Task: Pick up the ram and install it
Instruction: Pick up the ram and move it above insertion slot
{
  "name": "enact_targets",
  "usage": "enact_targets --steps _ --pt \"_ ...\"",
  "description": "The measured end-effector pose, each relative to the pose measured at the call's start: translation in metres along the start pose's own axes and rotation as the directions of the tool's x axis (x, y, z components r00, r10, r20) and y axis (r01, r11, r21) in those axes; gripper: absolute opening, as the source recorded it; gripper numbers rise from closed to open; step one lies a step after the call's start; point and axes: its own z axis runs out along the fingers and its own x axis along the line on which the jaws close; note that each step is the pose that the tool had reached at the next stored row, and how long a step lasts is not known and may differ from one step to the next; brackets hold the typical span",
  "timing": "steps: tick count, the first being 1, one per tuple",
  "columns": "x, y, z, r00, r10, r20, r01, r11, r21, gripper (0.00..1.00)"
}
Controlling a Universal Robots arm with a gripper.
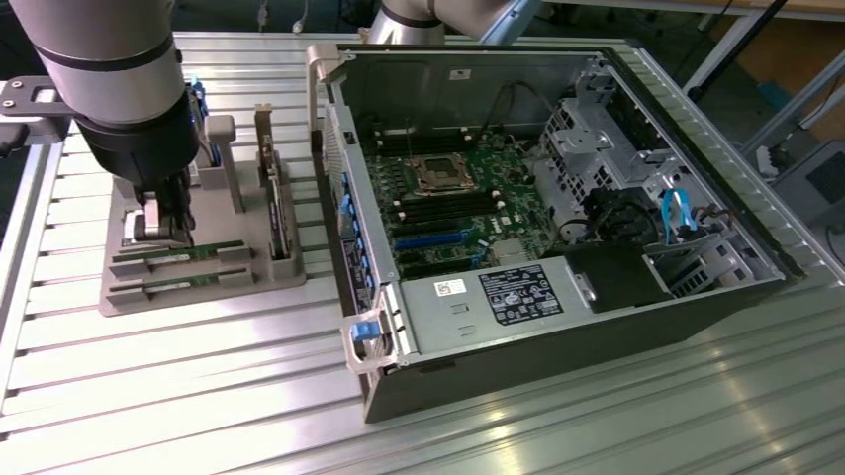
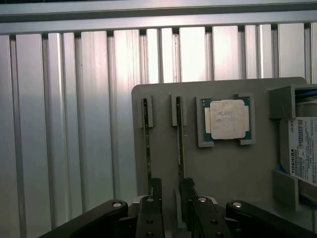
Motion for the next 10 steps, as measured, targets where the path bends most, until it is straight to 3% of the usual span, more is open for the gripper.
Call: enact_targets --steps 10 --pt "0.000 -0.0005 0.0120 1.0000 0.000 0.0000 0.000 1.0000 0.0000 0.30"
